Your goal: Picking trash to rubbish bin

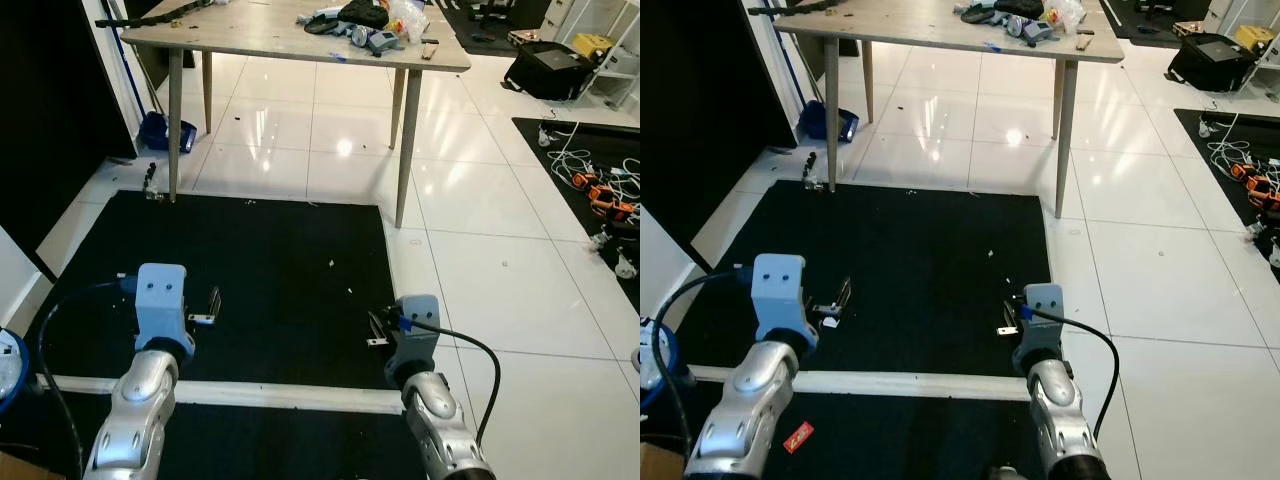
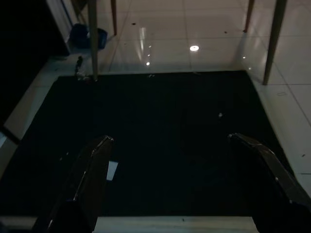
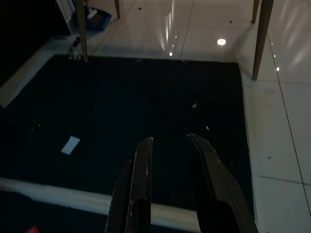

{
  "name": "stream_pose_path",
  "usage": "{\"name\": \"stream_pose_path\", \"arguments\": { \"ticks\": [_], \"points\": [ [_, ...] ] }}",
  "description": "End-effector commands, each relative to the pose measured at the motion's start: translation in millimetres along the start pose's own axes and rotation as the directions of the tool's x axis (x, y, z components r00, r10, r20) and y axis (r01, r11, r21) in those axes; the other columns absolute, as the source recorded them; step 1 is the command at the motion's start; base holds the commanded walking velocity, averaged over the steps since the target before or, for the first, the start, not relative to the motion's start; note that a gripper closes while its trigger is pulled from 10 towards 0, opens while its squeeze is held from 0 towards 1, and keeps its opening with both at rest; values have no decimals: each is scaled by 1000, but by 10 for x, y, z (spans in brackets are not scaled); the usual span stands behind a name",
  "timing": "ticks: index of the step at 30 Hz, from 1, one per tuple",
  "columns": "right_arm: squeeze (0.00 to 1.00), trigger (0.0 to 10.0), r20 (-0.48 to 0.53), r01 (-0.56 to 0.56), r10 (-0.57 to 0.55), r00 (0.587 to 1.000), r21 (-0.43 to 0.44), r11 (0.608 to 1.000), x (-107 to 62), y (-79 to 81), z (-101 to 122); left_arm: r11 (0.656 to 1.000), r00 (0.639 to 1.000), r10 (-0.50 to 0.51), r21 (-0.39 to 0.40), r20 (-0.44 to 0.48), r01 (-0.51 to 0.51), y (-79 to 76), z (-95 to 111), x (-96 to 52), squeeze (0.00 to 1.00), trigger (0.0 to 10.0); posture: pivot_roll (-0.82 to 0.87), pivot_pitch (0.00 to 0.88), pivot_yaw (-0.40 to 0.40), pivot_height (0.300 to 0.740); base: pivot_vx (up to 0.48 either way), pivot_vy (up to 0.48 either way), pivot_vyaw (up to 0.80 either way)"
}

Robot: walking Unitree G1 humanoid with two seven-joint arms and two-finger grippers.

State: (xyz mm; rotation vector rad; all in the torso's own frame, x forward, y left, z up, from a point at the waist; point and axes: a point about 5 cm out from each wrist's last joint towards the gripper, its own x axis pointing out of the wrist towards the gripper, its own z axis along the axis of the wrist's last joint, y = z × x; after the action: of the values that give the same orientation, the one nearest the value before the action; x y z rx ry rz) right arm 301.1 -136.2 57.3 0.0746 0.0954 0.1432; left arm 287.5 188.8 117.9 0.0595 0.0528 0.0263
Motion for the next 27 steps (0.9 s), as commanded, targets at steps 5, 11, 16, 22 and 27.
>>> {"name": "stream_pose_path", "arguments": {
  "ticks": [5,11,16,22,27],
  "points": [
    [0,10000,-3,20,-20,1000,21,1000,14,-1,-23,999,1000,2,47,-26,0,90,-12,29,0,10000,172,132,27,740,0,0,0],
    [0,10000,1,27,-27,1000,29,999,0,34,-48,998,999,17,64,-28,-15,184,0,20,0,10000,174,122,42,740,0,0,0],
    [0,10000,5,41,-41,999,37,998,5,36,-50,997,1000,16,78,-26,-14,222,32,44,0,10000,174,122,44,740,0,0,0],
    [0,10000,8,40,-40,999,36,999,9,50,-49,996,1000,21,88,-18,-19,260,79,56,0,10000,174,125,39,740,0,0,0],
    [0,10000,9,39,-40,999,31,999,-16,46,-63,994,999,29,102,-24,-26,308,78,40,0,10000,174,121,33,740,0,0,0]
  ]
}}
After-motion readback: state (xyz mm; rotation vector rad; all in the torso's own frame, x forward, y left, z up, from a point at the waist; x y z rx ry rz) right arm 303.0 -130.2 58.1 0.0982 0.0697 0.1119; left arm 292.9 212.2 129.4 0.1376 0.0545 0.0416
